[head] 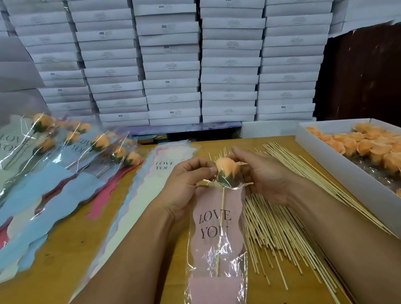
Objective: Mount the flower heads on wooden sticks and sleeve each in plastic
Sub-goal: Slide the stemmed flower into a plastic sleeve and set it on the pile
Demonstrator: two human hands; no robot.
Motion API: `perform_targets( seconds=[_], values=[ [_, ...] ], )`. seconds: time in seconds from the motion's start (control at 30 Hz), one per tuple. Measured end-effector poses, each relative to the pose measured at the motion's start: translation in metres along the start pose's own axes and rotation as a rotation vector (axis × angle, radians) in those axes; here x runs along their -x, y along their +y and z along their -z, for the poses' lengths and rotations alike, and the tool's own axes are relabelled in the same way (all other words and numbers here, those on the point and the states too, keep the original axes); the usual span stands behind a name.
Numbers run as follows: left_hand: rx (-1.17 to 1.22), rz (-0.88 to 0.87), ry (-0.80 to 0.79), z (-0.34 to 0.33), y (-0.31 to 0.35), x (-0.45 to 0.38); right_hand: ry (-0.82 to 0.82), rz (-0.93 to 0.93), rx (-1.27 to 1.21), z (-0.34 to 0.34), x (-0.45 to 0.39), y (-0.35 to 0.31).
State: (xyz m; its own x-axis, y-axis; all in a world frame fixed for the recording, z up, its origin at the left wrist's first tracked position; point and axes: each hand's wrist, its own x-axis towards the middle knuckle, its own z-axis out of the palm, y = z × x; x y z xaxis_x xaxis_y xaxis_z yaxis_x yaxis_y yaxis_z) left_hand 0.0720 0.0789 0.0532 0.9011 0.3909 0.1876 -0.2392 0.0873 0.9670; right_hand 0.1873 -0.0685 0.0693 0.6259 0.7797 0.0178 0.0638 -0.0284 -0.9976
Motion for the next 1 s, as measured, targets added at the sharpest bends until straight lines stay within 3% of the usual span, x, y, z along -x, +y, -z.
perform_targets(
  seconds=[0.53, 0.67, 0.83, 1.0],
  values=[
    [0.074, -0.06, 0.035, -0.007, -0.003, -0.003, -0.182, 0.121, 0.138, -0.004, 0.004, 0.003],
    [0.048, -0.054, 0.053, -0.01, -0.003, -0.002, -0.187, 0.089, 0.119, -0.006, 0.002, 0.006],
    [0.076, -0.048, 0.046, -0.01, -0.005, -0.003, -0.344, 0.003, 0.039, -0.004, 0.002, 0.01],
    [0.142, 0.019, 0.128, -0.01, -0.006, -0.002, -0.242, 0.009, -0.108, 0.008, -0.002, 0.007]
  ],
)
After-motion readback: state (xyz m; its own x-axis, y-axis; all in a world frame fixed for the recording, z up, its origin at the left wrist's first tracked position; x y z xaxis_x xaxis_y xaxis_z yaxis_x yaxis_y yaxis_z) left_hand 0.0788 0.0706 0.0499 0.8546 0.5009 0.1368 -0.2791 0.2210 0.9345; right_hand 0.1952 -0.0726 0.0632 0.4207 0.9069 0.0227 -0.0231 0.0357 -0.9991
